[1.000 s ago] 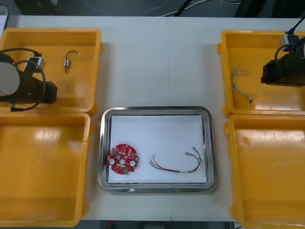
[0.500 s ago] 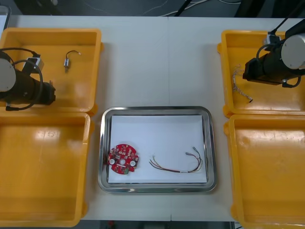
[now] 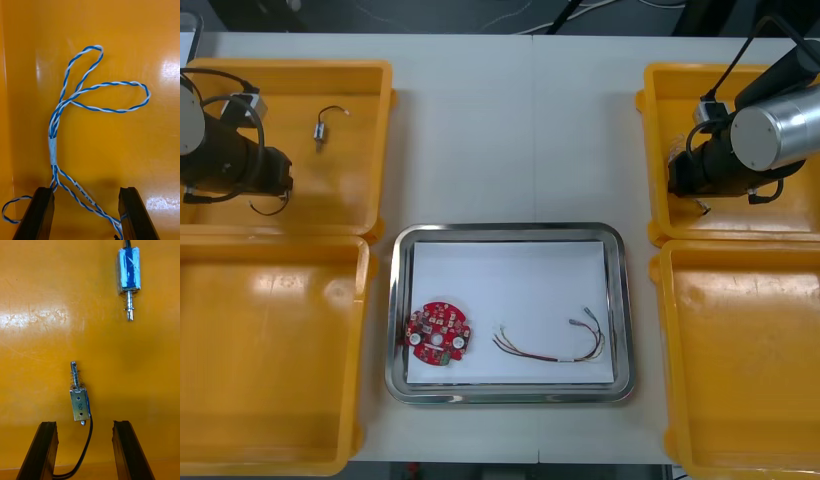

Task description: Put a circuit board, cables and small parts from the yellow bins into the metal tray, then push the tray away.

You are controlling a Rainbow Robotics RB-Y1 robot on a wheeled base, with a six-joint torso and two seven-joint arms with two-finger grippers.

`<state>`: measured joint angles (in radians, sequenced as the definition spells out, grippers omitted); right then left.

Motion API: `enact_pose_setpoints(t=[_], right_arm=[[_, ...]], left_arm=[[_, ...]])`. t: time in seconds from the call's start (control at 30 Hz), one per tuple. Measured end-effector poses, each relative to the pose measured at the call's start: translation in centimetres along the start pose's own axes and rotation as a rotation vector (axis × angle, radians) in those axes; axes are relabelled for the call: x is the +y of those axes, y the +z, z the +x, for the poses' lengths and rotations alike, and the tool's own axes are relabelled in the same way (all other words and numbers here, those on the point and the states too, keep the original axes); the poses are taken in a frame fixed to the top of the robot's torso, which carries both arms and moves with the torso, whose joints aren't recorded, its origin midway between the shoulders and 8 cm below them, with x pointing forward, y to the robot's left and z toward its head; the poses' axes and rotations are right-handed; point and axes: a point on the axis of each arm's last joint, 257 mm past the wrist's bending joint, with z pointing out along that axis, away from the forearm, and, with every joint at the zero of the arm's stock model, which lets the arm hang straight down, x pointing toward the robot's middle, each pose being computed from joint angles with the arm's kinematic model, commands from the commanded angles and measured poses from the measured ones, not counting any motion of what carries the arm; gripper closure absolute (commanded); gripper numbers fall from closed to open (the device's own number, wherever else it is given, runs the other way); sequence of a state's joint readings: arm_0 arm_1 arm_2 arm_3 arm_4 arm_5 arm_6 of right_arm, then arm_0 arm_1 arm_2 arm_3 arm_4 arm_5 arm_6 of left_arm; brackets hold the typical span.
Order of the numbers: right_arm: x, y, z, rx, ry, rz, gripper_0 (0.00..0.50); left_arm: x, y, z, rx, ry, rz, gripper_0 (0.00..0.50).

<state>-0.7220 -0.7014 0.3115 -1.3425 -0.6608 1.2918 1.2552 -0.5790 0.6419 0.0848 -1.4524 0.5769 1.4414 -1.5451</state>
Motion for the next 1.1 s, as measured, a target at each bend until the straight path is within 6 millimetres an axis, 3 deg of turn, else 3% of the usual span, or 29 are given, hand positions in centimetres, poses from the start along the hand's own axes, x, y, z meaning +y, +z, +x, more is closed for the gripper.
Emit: enact_pose_setpoints(t=[0.3, 0.63, 0.67, 0.7, 0.77, 0.8, 1.1], right_arm=[[0.0, 0.4, 0.6, 0.010, -0.002, 0.001, 0.000], [-0.5, 0.9, 1.3, 0.014, -0.004, 0.014, 0.008], [-0.5, 0.9, 1.3, 0.011, -0.004, 0.013, 0.092], [-0.4, 0.9, 1.2, 0.007, -0.004, 0.011, 0.241], [-0.4, 0.9, 1.0, -0.002, -0.004, 0.008, 0.476], [-0.3, 0.9, 1.0, -0.003, -0.004, 0.008, 0.500], [-0.4, 1.0, 0.9, -0.010, -0.006, 0.011, 0.500]], left_arm=[[1.3, 1.7, -0.9, -0.034, -0.048, -0.007, 0.064], [0.5, 2.4, -0.3, -0.014, -0.014, -0.010, 0.065], [0.4, 2.5, -0.2, -0.011, -0.010, -0.010, 0.065], [0.3, 2.6, -0.1, -0.009, -0.006, -0.010, 0.063], [0.1, 2.7, 0.0, -0.005, 0.000, -0.011, 0.065], [0.1, 2.7, 0.1, -0.004, 0.002, -0.011, 0.065], [0.0, 3.3, 0.5, 0.004, 0.007, -0.014, 0.067]])
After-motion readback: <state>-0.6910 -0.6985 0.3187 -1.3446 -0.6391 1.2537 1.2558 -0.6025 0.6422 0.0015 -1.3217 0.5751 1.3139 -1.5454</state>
